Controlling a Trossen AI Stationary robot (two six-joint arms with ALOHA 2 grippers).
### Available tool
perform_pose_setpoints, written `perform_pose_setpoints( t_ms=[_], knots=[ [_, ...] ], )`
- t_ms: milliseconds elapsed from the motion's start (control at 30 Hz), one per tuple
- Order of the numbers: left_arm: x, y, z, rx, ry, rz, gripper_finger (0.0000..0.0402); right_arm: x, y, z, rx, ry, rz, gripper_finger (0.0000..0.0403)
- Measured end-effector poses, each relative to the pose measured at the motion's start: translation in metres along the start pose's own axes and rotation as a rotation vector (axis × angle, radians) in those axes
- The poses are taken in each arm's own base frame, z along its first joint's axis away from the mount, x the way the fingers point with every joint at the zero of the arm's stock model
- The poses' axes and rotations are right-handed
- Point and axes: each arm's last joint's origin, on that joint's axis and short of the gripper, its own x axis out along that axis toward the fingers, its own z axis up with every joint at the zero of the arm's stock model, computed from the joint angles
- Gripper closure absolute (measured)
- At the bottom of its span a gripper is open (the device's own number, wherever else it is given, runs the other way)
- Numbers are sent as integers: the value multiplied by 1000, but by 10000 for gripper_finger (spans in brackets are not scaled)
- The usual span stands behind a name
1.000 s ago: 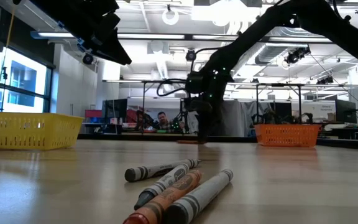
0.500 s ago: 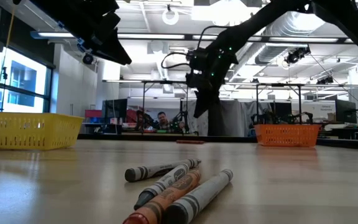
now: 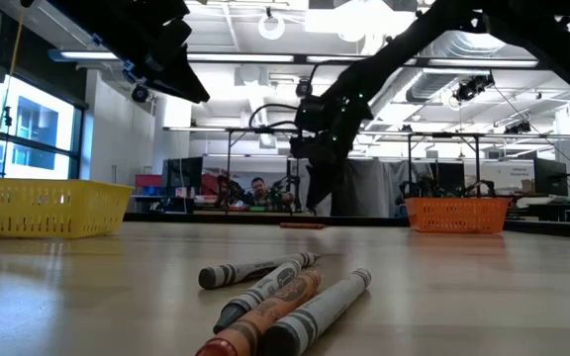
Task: Sort crayons
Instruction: Put the orange crayon into the yellow bin
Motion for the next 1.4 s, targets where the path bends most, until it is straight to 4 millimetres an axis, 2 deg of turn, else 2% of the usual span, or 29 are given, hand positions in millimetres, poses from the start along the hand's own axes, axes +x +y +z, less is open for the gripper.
perform_pose_setpoints(
  t_ms=[367,533,700,1067,1133,1267,1400],
  knots=[
    [0,0,0,-1,0,0,280,7,1,-1,-41,13,6,261],
    [0,0,0,-1,0,0,280,8,3,-1,-67,20,-16,231],
    [0,0,0,-1,0,0,280,12,5,-2,-108,36,-10,231],
    [0,0,1,-3,-5,-1,280,49,1,-11,-154,119,-26,231],
    [0,0,1,-3,-5,-1,280,51,3,-9,-178,143,-57,234],
    [0,0,1,-4,-6,-1,280,54,4,-7,-190,162,-68,255],
    [0,0,1,-3,-6,-1,280,54,3,-6,-192,159,-83,301]
  ],
)
